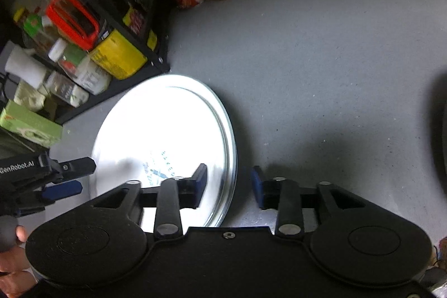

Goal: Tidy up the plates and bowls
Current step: 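Open both grippers and release the 'BAKERY' plate on the plate stack, then move both grippers toward the red bowl holding the cream bowls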

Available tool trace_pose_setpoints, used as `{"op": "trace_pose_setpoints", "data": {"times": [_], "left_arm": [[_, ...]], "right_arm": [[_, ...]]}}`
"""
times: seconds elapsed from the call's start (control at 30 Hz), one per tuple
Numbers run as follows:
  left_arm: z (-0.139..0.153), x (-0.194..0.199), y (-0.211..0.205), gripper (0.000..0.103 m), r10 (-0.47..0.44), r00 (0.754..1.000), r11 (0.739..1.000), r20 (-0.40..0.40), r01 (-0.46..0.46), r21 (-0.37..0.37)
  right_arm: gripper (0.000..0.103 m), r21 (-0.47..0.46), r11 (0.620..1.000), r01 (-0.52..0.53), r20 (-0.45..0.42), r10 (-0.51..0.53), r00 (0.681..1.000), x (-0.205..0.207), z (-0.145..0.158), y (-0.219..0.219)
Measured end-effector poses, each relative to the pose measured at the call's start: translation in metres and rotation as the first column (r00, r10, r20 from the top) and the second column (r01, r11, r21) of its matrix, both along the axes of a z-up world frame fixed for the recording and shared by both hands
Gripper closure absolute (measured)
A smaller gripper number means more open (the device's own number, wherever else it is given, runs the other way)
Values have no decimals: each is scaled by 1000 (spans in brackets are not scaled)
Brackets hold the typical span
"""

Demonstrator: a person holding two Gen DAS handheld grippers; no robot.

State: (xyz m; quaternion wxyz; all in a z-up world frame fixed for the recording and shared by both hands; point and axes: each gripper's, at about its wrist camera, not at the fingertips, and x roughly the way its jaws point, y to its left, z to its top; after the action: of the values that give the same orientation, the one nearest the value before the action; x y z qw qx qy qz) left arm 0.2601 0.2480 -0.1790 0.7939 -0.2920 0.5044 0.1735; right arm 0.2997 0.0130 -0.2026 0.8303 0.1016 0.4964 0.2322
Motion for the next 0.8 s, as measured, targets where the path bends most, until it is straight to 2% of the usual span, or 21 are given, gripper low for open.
{"op": "trace_pose_setpoints", "data": {"times": [0.2,0.5,0.8], "left_arm": [[12,-5,-3,36,-33,999,999,38,32,13],[27,-11,-8,27,-86,994,996,71,84,29],[46,-14,-16,26,-153,982,988,109,150,43]], "right_arm": [[50,34,999,38,37,-39,999,-11,14,-11],[21,55,995,84,106,-89,990,-32,32,-24],[13,96,988,119,165,-133,977,-53,57,-47]]}}
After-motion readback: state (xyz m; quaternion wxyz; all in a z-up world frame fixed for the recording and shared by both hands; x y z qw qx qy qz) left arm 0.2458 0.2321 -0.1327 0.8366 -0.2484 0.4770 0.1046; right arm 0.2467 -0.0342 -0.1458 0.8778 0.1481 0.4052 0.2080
